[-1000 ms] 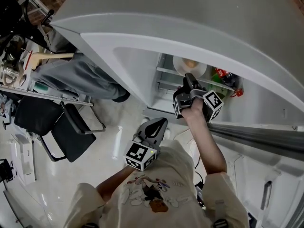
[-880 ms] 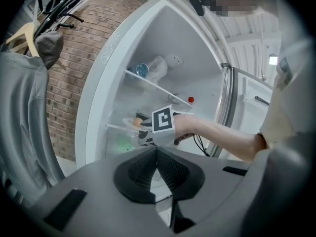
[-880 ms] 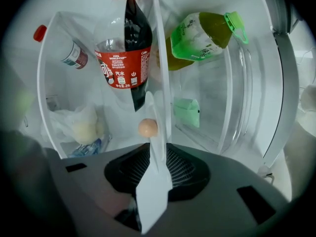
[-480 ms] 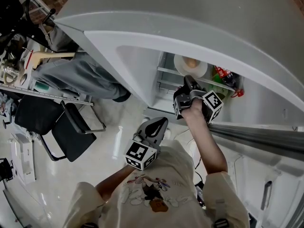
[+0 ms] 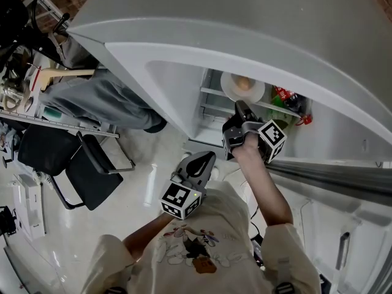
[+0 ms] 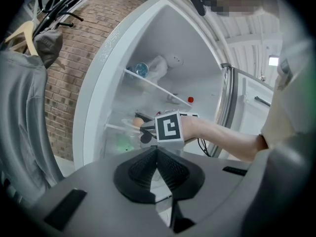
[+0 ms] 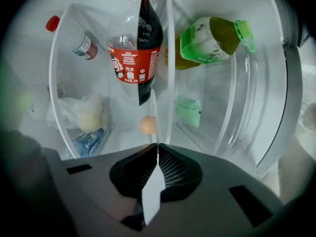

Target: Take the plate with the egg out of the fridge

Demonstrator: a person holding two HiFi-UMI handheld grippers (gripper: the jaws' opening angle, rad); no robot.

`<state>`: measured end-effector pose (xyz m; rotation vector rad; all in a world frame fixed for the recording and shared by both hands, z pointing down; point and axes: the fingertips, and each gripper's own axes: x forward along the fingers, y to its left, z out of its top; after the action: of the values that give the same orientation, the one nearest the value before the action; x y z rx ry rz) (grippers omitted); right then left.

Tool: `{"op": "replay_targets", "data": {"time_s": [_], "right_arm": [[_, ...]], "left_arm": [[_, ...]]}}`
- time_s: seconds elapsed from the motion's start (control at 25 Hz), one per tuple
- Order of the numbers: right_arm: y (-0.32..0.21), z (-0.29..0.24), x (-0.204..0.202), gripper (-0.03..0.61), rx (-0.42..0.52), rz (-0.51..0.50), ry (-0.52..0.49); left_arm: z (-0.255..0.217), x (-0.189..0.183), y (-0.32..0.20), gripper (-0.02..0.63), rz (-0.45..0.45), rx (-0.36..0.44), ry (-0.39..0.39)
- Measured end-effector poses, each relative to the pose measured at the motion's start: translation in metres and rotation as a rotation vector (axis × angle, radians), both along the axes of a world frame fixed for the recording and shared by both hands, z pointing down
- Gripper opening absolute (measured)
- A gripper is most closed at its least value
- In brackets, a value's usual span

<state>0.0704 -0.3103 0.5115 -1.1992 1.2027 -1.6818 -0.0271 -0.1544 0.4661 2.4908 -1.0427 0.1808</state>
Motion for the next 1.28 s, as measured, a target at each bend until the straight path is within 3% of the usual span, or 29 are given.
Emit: {"op": "replay_targets", "data": {"time_s": [0.6,0.92,1.28], "right_arm": [[0.013,0.003,-0.005,0.015,0.055,-0.044,0.02],[0.006,0.004,-0.001,0.046,0.054,-0.011,0.011],[-0.003,0.008,0.005,0.026,0.066,0.019,-0.022]], "left_arm": [[0.001,0.005,0.003,0.009,0.01,-0.003,0.002],[0.0,0.002,0.004,0.009,0.001,-0.003,0.0],[-0.001,0.001,0.005,0.009,-0.008,-0.003,-0.002]]}}
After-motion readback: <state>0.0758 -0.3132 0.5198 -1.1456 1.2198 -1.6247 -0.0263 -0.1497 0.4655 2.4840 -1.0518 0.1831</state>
